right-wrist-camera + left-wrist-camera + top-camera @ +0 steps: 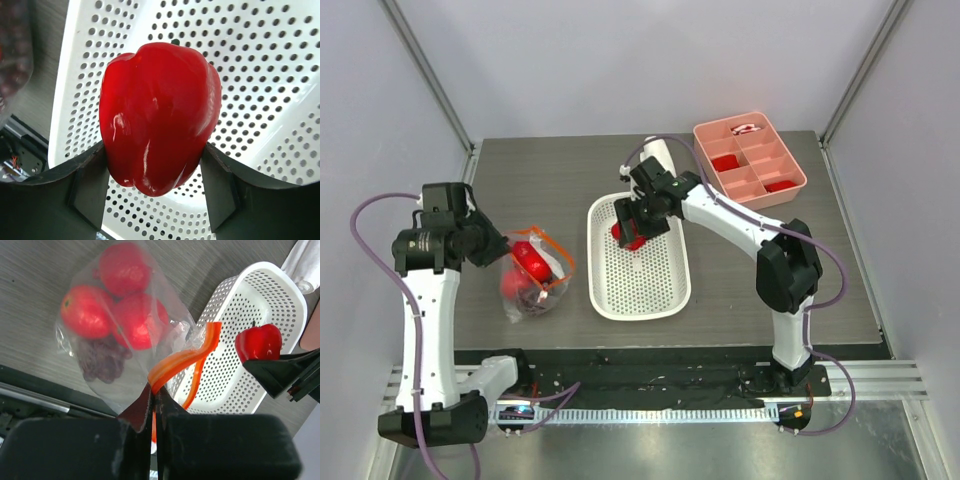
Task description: Open the zip-top bag and remove the fake food
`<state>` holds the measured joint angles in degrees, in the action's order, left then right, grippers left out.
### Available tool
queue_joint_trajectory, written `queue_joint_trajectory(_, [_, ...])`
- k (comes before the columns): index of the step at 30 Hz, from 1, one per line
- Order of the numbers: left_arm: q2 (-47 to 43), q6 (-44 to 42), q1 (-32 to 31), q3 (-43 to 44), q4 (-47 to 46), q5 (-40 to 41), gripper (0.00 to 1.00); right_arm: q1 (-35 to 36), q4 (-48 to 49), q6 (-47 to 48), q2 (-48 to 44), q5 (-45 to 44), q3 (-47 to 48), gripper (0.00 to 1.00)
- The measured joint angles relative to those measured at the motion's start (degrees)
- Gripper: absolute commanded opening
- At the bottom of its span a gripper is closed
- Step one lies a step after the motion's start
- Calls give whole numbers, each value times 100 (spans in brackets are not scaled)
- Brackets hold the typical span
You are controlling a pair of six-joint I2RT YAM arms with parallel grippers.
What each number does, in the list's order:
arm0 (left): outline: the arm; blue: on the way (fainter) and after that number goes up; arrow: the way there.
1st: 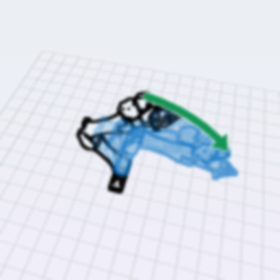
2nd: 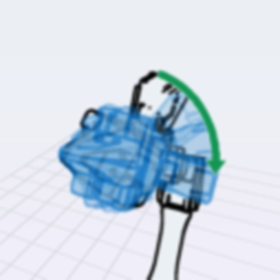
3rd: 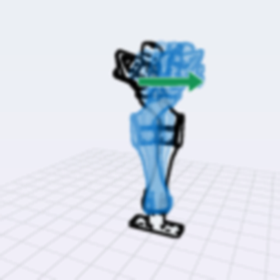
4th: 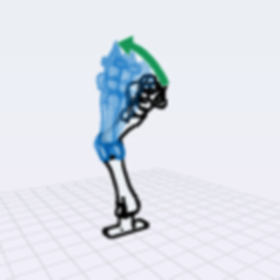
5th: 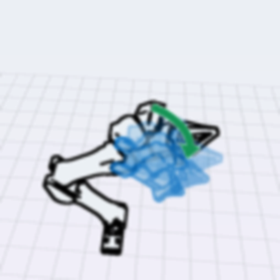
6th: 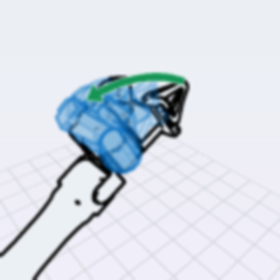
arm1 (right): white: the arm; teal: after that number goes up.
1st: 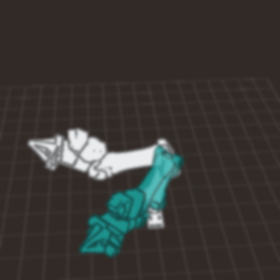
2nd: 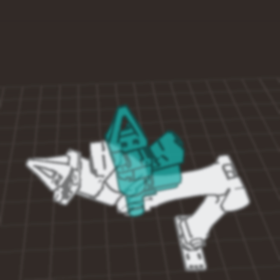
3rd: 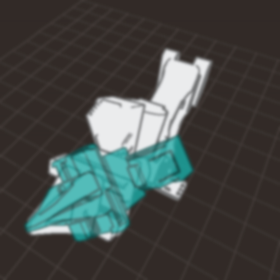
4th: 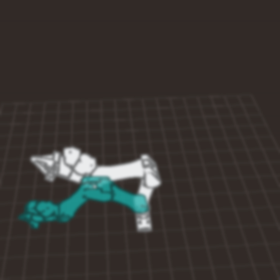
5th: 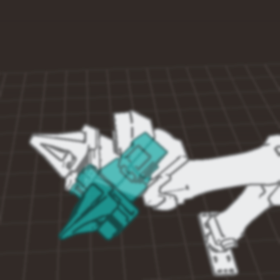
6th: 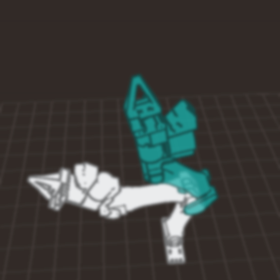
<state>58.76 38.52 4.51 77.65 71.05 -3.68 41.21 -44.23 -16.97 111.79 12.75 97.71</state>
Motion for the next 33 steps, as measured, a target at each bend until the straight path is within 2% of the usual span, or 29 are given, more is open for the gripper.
queue_joint_trajectory(1, [42, 4, 0, 87, 74, 33, 0, -11, -2, -9, 13, -55, 0, 80])
queue_joint_trajectory(3, [131, 24, 0, 238, 208, 50, 0, -28, 0, -48, 15, -177, 2, 85])
queue_joint_trajectory(4, [179, 35, 0, 289, 243, 44, 0, -35, 2, -59, 15, -227, 11, 91])
queue_joint_trajectory(10, [361, 122, 0, 313, 358, -125, 0, -39, -118, -144, 17, -391, 219, 95])
queue_joint_trajectory(14, [367, 79, 0, 313, 350, -334, 0, -37, -118, -144, 17, -372, 352, 93])
queue_joint_trajectory(18, [367, -31, 0, 313, 334, -551, 0, -20, 90, -435, 17, -103, 450, 82])
queue_joint_trajectory(20, [367, -87, 0, 313, 332, -643, 0, 48, 321, -669, 15, 81, 581, 69])
queue_joint_trajectory(22, [365, -140, 0, 313, 326, -728, 0, 195, 835, -999, 9, 293, 686, 60])
queue_joint_trajectory(24, [363, -160, 0, 313, 299, -828, 0, 452, 1366, -1294, -2, 457, 732, 51])
queue_joint_trajectory(25, [363, -162, 0, 313, 291, -859, 0, 608, 1563, -1397, 2, 525, 767, 42])
queue_joint_trajectory(27, [363, -173, 0, 313, 291, -942, 0, 907, 1821, -1582, 37, 645, 866, 32])
queue_joint_trajectory(31, [345, -173, 0, 308, 282, -1056, 0, 1338, 2118, -1714, 264, 828, 1198, 20])
queue_joint_trajectory(33, [306, -151, 0, 258, 212, -1132, 0, 1436, 2192, -1725, 369, 844, 1257, 18])
